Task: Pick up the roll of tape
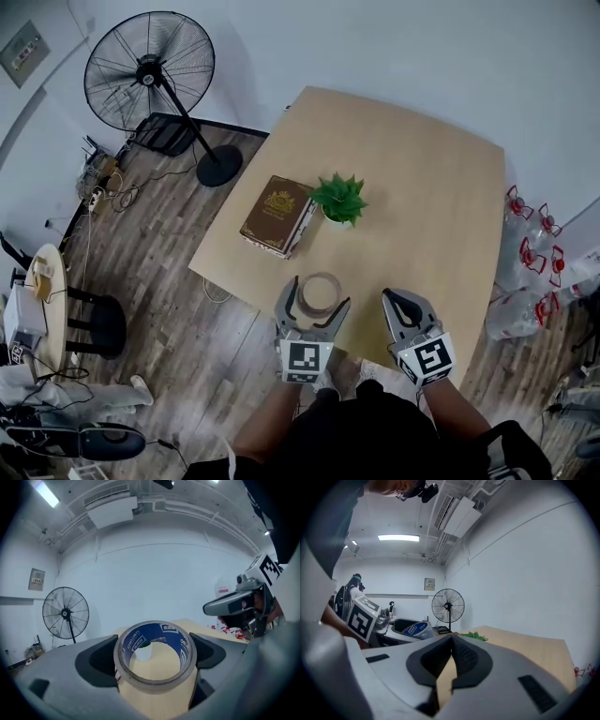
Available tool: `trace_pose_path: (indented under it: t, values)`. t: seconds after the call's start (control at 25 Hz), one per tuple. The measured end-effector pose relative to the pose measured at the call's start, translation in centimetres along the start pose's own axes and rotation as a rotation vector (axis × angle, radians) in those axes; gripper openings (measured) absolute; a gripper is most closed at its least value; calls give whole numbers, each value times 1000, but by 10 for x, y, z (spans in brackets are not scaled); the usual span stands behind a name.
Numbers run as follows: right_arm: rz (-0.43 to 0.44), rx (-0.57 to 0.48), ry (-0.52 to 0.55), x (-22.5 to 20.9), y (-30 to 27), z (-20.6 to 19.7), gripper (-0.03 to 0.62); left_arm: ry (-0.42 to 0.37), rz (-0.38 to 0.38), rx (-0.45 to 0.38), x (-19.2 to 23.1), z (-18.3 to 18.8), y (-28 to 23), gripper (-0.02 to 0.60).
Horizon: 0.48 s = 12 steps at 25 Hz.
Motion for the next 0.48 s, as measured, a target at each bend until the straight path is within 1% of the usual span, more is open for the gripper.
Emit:
trace_pose_path:
  t: [0.16, 0.28, 0.48]
  values:
    - [-10, -30, 3, -3, 6, 11, -6, -9, 21, -64, 1, 32, 18, 480]
    - [-2, -51, 18, -4, 10, 20, -5, -20, 39, -105, 4, 51, 30, 480]
    - [35, -87, 69, 5, 12, 38, -8, -32, 52, -137, 9, 63, 45, 480]
Point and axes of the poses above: the fingertips, and each gripper's own axes: y backward along the fingers, x to its left, z out of its top, the point moved 8 cm from there along y, backward along the fingers, and after that the axes turned 5 degrees about -y, right-handed, at the moved point
